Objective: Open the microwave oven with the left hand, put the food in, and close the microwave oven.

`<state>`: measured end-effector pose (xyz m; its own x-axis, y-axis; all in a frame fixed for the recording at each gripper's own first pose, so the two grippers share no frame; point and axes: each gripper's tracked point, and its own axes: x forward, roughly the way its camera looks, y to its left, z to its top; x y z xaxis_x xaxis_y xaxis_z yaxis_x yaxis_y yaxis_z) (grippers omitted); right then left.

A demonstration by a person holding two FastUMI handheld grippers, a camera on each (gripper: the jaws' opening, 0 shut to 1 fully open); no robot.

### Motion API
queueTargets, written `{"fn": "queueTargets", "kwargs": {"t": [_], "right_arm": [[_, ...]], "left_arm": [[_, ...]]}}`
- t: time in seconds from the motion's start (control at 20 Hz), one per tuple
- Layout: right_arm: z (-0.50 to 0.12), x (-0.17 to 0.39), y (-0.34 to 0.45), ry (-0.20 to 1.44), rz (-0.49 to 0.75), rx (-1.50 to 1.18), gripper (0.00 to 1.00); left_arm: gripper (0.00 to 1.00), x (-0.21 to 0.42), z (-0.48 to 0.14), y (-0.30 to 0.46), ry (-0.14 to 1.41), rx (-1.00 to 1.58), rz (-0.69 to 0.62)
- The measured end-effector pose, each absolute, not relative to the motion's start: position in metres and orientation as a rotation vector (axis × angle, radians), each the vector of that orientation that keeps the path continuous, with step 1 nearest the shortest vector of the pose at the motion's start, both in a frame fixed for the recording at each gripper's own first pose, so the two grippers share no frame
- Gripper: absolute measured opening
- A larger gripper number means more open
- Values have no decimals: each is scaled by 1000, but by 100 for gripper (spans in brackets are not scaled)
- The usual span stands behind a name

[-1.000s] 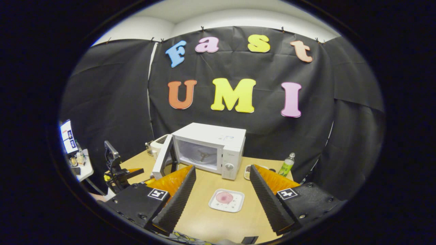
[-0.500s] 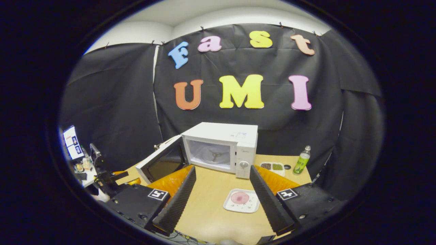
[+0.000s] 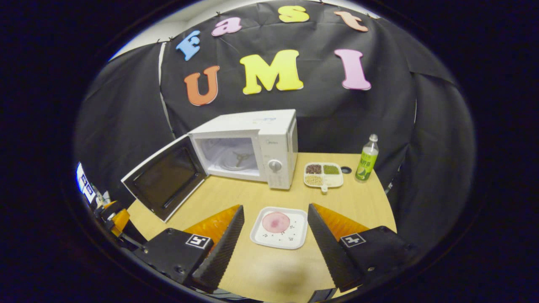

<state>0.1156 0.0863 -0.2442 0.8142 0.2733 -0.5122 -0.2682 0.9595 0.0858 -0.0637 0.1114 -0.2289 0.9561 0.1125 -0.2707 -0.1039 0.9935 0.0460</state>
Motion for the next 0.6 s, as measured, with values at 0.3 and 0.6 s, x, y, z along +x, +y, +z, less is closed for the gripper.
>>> {"fn": "queueTargets", "kwargs": {"t": [0.3, 0.6], "right_arm": [[-343, 154, 58, 780, 274, 89, 75], [-412, 188, 45, 935, 314, 112, 68]], "left_arm": [[97, -58, -178, 46, 206, 42, 91], [96, -49, -145, 8, 197, 55, 140]]}}
